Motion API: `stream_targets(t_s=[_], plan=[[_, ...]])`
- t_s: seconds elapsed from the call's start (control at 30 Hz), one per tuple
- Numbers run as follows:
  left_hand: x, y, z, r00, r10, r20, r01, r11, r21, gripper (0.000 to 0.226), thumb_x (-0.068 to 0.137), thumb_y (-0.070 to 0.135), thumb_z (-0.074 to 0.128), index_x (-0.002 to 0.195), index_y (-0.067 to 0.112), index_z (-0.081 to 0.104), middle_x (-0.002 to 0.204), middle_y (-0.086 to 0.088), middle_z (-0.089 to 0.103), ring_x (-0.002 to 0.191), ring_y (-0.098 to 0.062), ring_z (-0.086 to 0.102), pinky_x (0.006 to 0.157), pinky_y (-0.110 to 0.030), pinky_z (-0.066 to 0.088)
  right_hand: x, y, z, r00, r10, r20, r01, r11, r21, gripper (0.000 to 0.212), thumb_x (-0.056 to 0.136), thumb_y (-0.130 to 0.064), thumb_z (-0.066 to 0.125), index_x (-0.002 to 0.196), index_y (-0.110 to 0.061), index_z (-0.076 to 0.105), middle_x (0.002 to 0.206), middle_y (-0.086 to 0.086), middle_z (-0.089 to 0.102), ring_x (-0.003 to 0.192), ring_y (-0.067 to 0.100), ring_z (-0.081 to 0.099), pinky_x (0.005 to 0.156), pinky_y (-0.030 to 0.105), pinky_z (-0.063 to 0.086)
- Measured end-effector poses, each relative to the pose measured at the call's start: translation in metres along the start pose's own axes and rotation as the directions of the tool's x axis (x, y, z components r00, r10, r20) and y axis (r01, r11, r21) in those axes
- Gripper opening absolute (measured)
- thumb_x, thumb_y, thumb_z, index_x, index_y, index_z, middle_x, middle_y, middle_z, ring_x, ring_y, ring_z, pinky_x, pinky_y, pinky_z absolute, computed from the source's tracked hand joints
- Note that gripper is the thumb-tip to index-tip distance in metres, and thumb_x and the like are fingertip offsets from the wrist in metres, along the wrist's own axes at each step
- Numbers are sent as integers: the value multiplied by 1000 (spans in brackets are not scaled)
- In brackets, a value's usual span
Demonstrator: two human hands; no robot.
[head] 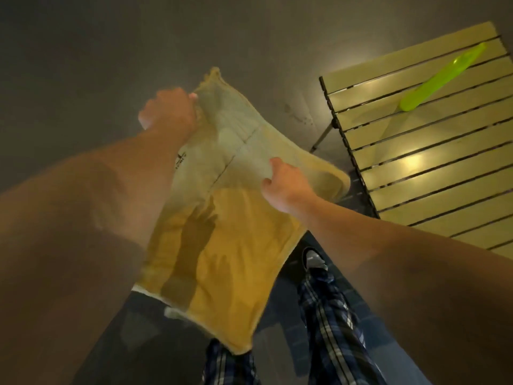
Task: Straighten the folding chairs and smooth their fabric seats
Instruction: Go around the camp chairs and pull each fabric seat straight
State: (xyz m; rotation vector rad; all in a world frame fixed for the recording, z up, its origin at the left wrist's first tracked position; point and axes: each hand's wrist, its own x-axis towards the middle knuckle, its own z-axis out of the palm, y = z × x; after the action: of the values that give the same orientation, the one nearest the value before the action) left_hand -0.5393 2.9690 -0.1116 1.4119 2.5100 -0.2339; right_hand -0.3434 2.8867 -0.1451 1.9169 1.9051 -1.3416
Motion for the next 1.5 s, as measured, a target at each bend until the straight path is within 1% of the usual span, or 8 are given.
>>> stream_targets(t_s=[0.33,0.43,0.63,0.73,0.9,1.23,1.37,1.5], plan=[[6,-121,65,848,-364,385,515,737,-437,34,103,10,46,136,5,51,123,-11,60,94,-29,67,60,-35,58,-21,-46,80,976,198,88,-208,972,112,45,100,-33,40,138,-11,46,135,17,54,119,37,53,92,40,49],[-6,-119,79,825,-378,420,557,668,-494,68,98,10,55,155,14,19,131,-15,50,99,-32,63,58,-36,58,-19,-42,94,964,244,111,-257,959,122,44,97,-29,41,136,-11,48,138,14,52,121,36,52,96,42,48],[10,-102,82,992,0,124,-17,991,134,84,81,31,62,153,18,21,158,-16,16,143,-44,18,111,-58,29,-25,-42,108,940,331,85,-341,925,166,38,97,-27,43,131,-12,51,133,14,53,116,36,54,82,37,46],[17,-86,77,921,288,263,-382,800,462,54,82,33,56,134,21,51,149,-14,30,140,-41,21,109,-57,26,-27,-46,120,902,420,103,-433,879,199,34,99,-24,43,128,-10,53,129,14,56,107,34,57,73,35,42],[67,-85,96,778,218,590,-605,515,607,81,58,52,61,131,17,56,143,-12,47,123,-43,49,99,-63,41,-45,-55,153,695,702,154,-696,602,391,24,93,-16,48,115,-11,58,103,8,56,88,31,54,79,37,49],[55,-99,85,724,337,601,-679,193,709,59,94,25,43,150,11,36,162,-19,11,141,-42,32,105,-52,40,-108,-92,253,291,867,405,-920,138,367,58,88,-34,53,142,-18,43,153,14,22,141,39,19,102,79,20],[51,-109,88,693,440,571,-672,108,733,54,94,20,41,147,11,41,158,-17,24,136,-41,40,102,-51,42,-119,-94,277,206,912,355,-848,-15,530,64,86,-40,53,145,-20,38,161,8,3,144,46,10,103,71,31],[54,-118,93,686,511,518,-651,113,751,53,94,21,40,145,11,44,154,-14,32,133,-40,45,98,-51,45,-124,-90,287,242,923,298,-773,-2,634,61,94,-37,50,145,-8,35,147,21,30,123,41,47,89,45,48]])
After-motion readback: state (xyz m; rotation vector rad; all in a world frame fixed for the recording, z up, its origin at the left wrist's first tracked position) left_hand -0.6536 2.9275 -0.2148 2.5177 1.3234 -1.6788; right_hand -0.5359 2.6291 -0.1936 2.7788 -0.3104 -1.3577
